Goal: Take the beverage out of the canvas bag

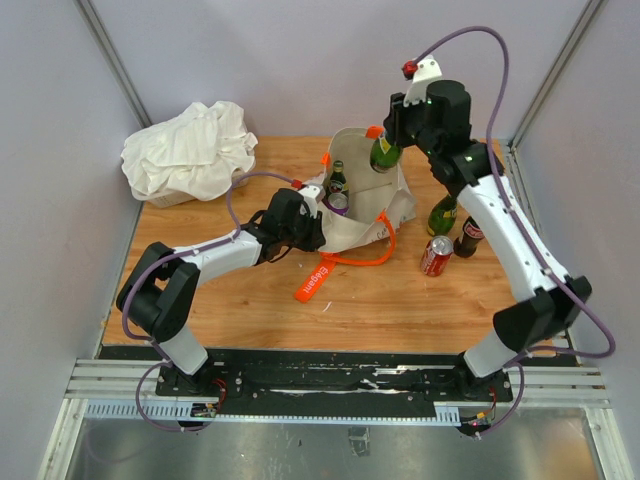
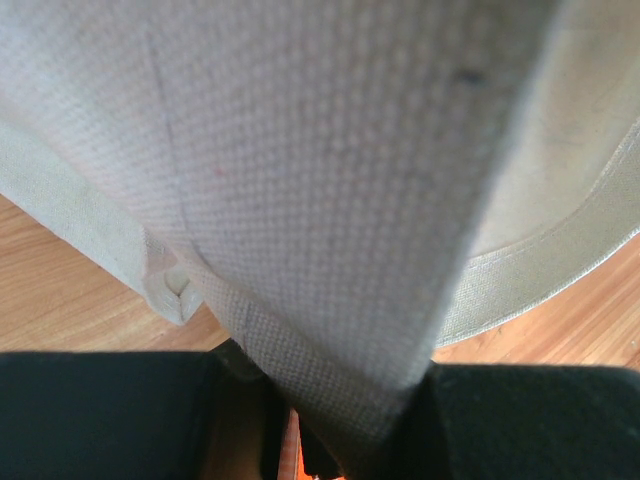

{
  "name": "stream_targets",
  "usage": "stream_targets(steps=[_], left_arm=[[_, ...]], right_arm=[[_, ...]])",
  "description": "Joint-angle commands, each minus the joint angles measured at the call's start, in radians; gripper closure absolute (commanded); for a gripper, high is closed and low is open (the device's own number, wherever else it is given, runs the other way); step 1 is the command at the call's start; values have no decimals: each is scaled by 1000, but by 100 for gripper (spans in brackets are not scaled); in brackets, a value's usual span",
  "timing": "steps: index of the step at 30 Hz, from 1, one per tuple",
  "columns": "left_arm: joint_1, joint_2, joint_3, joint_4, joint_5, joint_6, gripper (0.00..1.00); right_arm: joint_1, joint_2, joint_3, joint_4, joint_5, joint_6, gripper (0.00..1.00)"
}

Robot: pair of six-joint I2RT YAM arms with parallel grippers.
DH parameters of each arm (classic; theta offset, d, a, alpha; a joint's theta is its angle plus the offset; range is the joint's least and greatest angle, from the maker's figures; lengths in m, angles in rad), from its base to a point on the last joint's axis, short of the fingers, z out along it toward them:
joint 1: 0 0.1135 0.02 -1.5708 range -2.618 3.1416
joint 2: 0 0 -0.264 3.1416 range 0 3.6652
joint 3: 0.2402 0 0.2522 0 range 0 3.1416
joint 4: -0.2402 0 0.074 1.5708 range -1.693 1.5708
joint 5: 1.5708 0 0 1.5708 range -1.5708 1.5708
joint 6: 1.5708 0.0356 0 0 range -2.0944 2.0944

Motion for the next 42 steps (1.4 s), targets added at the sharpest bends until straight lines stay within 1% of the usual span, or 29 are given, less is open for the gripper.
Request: stream_targets(steps=[1, 8, 15, 23, 29, 34, 42], left_arm=[[-14, 32, 10, -59, 19, 34, 89], [-14, 48, 16, -55, 39, 36, 89], [-14, 54, 21, -59, 44, 40, 89], [-14, 48, 26, -69, 40, 40, 89], [-14, 28, 26, -80, 28, 44, 89], [-14, 19, 23, -92, 21, 46, 89], [-13, -32, -1, -117, 2, 37, 89]], right_arm=[[10, -189, -34, 75, 79, -58, 99], [10, -334, -92, -33, 184, -62, 99], [9, -398, -251, -60, 211, -3, 99], [10, -373, -384, -15, 189, 40, 99], [-6, -331, -446, 45, 191, 42, 99], [-26, -276, -470, 98, 157, 57, 99], [-74, -208, -491, 136, 149, 65, 99]])
